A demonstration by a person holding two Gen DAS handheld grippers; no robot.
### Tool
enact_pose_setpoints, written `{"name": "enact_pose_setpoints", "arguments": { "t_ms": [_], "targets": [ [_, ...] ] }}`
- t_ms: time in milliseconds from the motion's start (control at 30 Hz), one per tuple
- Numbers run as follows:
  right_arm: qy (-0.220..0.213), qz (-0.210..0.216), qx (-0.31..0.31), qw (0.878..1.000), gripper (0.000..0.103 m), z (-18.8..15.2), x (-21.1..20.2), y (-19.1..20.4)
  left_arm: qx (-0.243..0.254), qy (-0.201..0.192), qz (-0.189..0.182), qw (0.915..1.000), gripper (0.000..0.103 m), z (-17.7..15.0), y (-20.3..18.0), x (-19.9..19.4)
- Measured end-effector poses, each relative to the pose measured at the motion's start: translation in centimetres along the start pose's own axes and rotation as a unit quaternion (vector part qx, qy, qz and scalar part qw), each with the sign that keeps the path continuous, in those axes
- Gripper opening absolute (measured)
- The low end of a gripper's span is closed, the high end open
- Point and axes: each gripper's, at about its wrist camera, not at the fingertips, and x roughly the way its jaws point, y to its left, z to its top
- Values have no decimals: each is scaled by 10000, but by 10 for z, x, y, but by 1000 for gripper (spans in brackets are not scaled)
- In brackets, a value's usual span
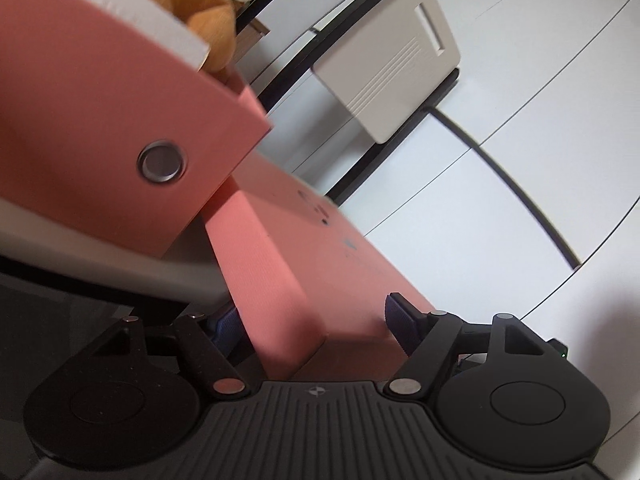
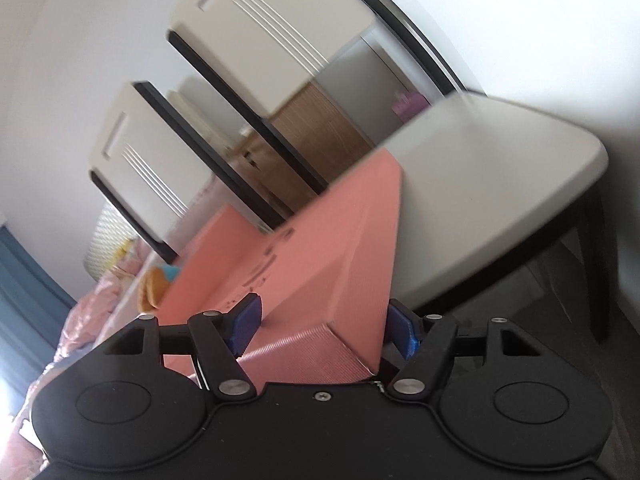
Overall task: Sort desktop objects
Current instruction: 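Lift the lid with both grippers and flip it over the open box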
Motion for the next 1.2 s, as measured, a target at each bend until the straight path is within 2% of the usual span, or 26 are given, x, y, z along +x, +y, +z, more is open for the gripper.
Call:
{"name": "enact_pose_setpoints", "arguments": {
  "t_ms": [400, 633, 800, 933, 1100, 1200],
  "targets": [
    [-660, 255, -246, 9972, 68, 18, -29, 29, 223, -288, -363, 9987, 78, 16, -29, -18],
    [-1047, 613, -401, 9918, 68, 37, -24, 64, 542, -714, -404, 9952, 78, 50, -53, -43],
    [-1119, 1051, -604, 9863, 68, 51, 4, 98, 768, -1222, -313, 9890, 78, 79, -56, -77],
    [-890, 1367, -658, 9844, 68, 57, 45, 128, 828, -1660, -83, 9826, 78, 98, -43, -108],
    [-560, 1693, -910, 9798, 69, 59, 108, 165, 614, -2236, 326, 9722, 78, 109, -12, -142],
    [-342, 1782, -1055, 9777, 69, 52, 144, 182, 414, -2457, 664, 9662, 78, 113, 9, -148]
  ]
}}
